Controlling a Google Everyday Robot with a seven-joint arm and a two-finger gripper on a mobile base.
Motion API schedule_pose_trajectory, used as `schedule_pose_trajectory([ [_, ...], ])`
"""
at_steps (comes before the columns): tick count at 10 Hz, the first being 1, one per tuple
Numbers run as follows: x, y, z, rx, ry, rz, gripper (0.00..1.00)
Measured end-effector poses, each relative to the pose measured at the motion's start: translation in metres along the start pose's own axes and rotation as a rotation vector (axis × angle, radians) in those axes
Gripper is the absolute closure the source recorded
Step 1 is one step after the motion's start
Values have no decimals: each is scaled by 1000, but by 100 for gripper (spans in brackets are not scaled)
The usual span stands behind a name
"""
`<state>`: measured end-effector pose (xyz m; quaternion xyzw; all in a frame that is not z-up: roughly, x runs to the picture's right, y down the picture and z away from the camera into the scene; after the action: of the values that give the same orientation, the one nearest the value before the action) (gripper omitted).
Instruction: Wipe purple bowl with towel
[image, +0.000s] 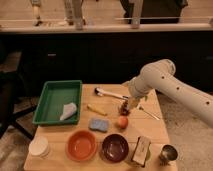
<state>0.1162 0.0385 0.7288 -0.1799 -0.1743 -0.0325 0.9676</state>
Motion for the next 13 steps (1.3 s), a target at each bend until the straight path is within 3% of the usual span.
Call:
schedule_pose_trajectory([
  [3, -23, -25, 17, -7, -31, -54, 23],
  [7, -99, -65, 61, -20, -80, -134, 23],
  [13, -186, -88, 129, -102, -161, -277, 23],
])
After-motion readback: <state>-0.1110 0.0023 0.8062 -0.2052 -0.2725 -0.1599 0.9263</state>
